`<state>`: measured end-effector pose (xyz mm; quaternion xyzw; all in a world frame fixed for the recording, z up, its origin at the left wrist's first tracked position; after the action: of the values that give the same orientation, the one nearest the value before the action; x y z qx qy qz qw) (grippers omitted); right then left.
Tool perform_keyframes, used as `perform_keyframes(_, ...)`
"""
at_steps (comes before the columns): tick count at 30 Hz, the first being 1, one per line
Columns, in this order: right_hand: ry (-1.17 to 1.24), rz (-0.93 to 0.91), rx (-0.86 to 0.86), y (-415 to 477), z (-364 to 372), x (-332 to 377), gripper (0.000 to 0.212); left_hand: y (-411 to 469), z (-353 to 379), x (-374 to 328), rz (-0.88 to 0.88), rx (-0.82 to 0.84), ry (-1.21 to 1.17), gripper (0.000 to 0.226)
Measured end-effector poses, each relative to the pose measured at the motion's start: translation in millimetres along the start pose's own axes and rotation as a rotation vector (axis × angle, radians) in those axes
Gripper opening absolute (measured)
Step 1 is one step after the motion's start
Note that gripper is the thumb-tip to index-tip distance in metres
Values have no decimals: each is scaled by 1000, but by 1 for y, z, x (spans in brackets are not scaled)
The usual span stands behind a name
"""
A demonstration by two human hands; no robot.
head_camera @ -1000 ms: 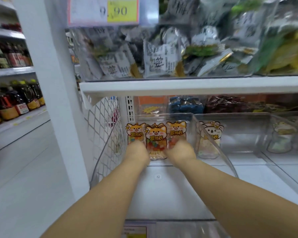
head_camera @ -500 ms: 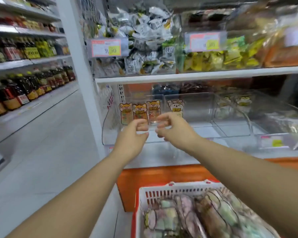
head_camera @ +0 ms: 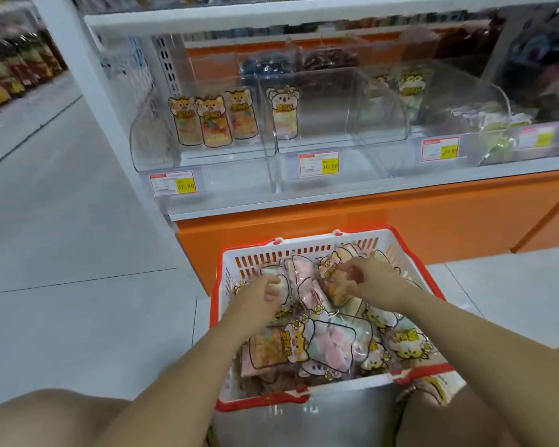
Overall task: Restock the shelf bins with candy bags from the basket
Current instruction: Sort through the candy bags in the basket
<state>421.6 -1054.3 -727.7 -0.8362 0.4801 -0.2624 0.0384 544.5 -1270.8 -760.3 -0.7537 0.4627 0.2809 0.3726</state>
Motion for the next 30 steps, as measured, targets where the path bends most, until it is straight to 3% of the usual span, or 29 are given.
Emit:
perform_keyframes(4,-181,93,63,19,22,-29,52,8,32,33,-52,235,163,68)
perform_keyframes(9,-168,165,123,35,45,-40,52,19,41,53,-35,243,359,77)
perform_keyframes(12,-443,154,-63,34,52,-26,47,22,42,60,-29,244,501,78)
perform_keyframes(14,-590,7,-204,32,55,-5,42,24,43,61,-23,225,533,77)
perform_keyframes(18,-484,-107,-63,42,84,24,69,26,47,59,-26,221,567,76)
perform_keyframes(21,-321,-14,67,55,103,26,90,25,47,59,-34,230,570,73)
perform_keyframes(24,-260,127,91,64,112,22,107,24,46,62,-33,235,532,72)
perform_keyframes(26,-261,166,45,67,117,21,99,23,46,63,-33,241,510,72)
perform_keyframes(30,-94,228,-57,66,111,16,39,22,46,63,-29,247,446,72)
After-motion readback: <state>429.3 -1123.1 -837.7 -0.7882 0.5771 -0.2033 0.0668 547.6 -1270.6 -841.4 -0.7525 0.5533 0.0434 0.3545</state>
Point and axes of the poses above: each hand's wrist, its own y-axis towards the middle knuckle, its own z-axis out of the palm, x = y × z, the point moved 2 cm from there along y, towards the middle knuckle, and after that the axes turned 7 degrees about -y, right-handed, at the moved point
